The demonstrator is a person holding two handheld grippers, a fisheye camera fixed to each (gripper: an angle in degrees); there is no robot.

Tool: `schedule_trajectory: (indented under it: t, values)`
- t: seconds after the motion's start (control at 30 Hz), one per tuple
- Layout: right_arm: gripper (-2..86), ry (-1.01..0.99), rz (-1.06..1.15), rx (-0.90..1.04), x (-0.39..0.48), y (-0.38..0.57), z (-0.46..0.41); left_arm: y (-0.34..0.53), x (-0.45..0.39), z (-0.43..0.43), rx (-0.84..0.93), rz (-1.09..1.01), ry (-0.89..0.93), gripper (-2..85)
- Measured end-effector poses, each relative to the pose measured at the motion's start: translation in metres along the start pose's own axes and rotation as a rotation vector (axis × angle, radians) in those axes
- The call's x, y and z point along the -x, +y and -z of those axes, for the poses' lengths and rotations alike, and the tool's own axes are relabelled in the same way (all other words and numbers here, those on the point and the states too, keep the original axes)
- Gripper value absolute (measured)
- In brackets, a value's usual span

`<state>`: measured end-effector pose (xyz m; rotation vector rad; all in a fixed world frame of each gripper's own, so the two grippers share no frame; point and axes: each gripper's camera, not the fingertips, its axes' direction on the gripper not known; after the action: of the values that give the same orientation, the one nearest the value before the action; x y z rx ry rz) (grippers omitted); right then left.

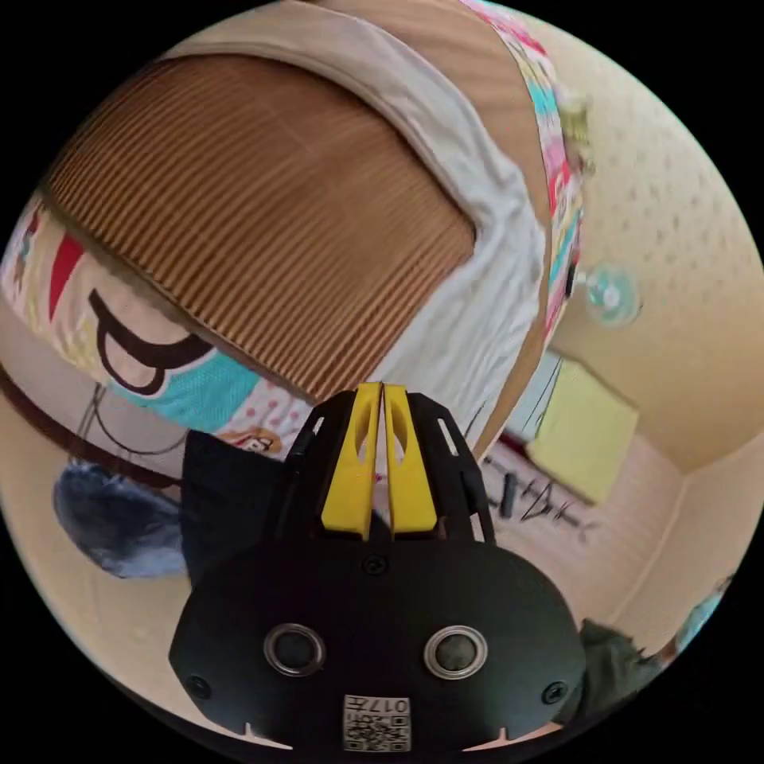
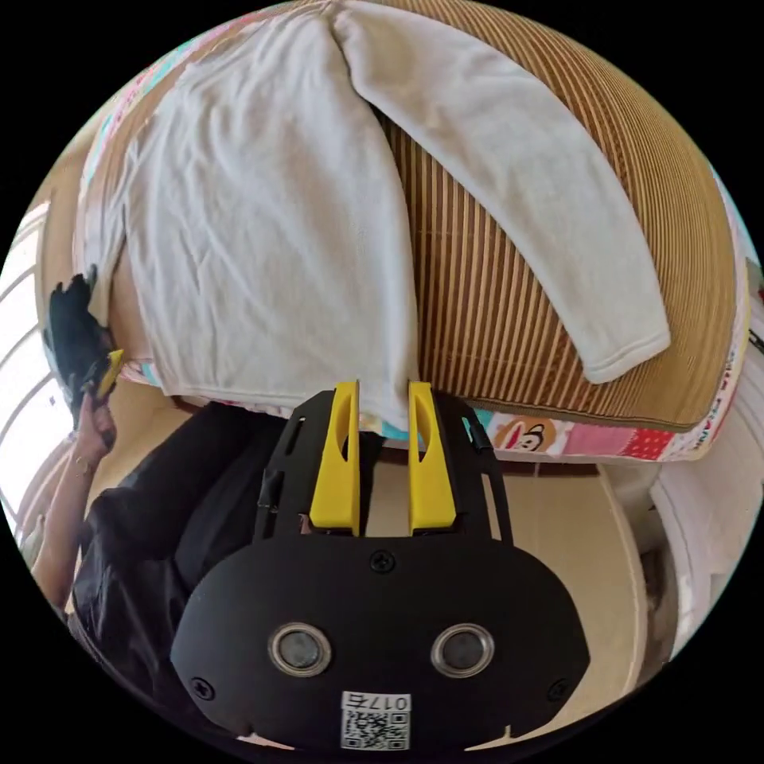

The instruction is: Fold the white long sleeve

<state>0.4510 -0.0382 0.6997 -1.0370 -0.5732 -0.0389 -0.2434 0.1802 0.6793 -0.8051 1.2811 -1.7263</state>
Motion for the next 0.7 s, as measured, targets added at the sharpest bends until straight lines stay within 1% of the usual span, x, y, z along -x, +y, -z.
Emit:
schedule_trajectory:
  t: [0.03, 0.07, 0.1, 0.17, 0.27, 0.3, 0.4, 0.53, 0.67, 0.7]
  values:
    - [9.2, -0.074, -0.050, -0.028, -0.015, 0.023, 0.015, -0.008, 0.008, 0.015, -0.081, 0.059, 0.115, -0.4]
    - [9.1, -0.149, -0.108, -0.059, -0.030, 0.048, 0.028, -0.021, 0.023, 0.036, -0.227, 0.156, 0.320, 0.3]
    - [9.0, -0.192, -0.135, -0.076, -0.037, 0.060, 0.034, -0.033, 0.032, 0.049, -0.341, 0.216, 0.463, 1.2]
    - [8.7, -0.373, -0.248, -0.140, -0.062, 0.109, 0.050, -0.057, 0.036, 0.058, -0.391, 0.275, 0.521, 4.5]
    - [8.7, -0.541, -0.351, -0.189, -0.077, 0.163, 0.057, -0.104, 0.026, 0.067, -0.331, 0.322, 0.466, 11.3]
    - [8.8, -0.560, -0.366, -0.192, -0.078, 0.172, 0.058, -0.119, 0.021, 0.073, -0.317, 0.325, 0.433, 13.2]
    - [9.7, -0.628, -0.413, -0.199, -0.074, 0.213, 0.065, -0.139, 0.020, 0.095, -0.345, 0.357, 0.355, 14.4]
    - [10.1, -0.735, -0.432, -0.226, -0.061, 0.265, 0.087, -0.154, 0.031, 0.123, -0.417, 0.359, 0.397, 11.6]
    - [10.0, -0.781, -0.403, -0.222, -0.052, 0.312, 0.118, -0.169, 0.035, 0.147, -0.330, 0.301, 0.280, 6.4]
    - [9.9, -0.781, -0.400, -0.218, -0.051, 0.318, 0.122, -0.167, 0.033, 0.149, -0.319, 0.294, 0.296, 4.0]
